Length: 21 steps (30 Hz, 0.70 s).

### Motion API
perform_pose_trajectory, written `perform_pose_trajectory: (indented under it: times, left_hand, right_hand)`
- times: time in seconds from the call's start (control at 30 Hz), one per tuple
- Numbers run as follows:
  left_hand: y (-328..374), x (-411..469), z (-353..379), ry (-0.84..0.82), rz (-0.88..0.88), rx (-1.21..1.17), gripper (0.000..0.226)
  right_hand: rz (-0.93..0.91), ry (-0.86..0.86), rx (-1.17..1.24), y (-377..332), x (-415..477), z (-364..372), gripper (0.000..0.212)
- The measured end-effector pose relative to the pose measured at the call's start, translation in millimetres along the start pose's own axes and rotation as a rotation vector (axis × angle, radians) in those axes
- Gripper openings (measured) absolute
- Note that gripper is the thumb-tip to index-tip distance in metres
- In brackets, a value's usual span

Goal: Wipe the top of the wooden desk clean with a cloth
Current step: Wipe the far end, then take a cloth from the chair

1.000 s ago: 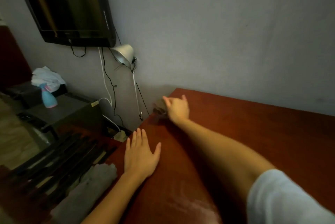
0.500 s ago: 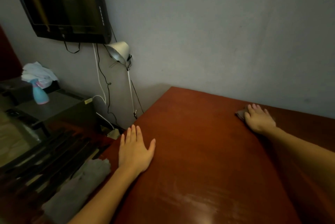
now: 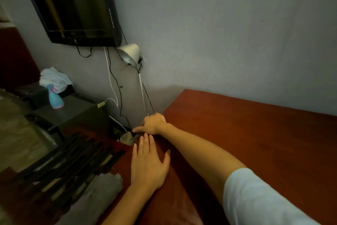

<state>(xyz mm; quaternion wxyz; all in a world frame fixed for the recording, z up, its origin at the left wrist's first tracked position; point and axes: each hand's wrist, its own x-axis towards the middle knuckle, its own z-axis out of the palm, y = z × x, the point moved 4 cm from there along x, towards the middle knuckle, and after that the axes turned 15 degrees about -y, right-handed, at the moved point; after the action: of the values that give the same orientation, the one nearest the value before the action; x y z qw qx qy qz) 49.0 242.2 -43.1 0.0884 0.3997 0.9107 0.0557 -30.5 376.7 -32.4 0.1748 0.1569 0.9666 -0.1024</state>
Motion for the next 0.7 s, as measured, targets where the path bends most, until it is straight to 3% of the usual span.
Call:
perform_pose_trajectory:
  times: [0.13, 0.2, 0.3, 0.47, 0.53, 0.6, 0.7]
  left_hand:
    - [-1, -1, -1, -0.02, -0.01, -0.003, 0.079]
    - [-1, -1, -1, -0.031, -0.013, 0.002, 0.078]
    - [1, -1, -3, -0.032, -0.007, -0.005, 0.078]
    - [1, 2, -3, -0.04, -0.002, -0.016, 0.079]
    - [3, 6, -4, -0.049, -0.004, -0.012, 0.079]
    - [4, 10, -5, -0.059, -0.005, -0.015, 0.079]
    - [4, 17, -6, -0.062, -0.009, -0.016, 0.08]
  right_hand:
    - [-0.162, 0.054, 0.21, 3, -9, -8, 0.044]
    - [-0.158, 0.2, 0.386, 13, -18, -17, 0.042]
    - [0.02, 0.509, 0.594, 49, -41, -39, 0.038]
    - [0.401, 0.806, 0.387, 166, -116, -51, 0.043]
    - [0.596, 0.747, 0.31, 220, -144, -42, 0.039]
    - [0.732, 0.51, 0.247, 263, -162, -18, 0.042]
    - [0.759, 0.305, 0.253, 291, -161, 21, 0.059]
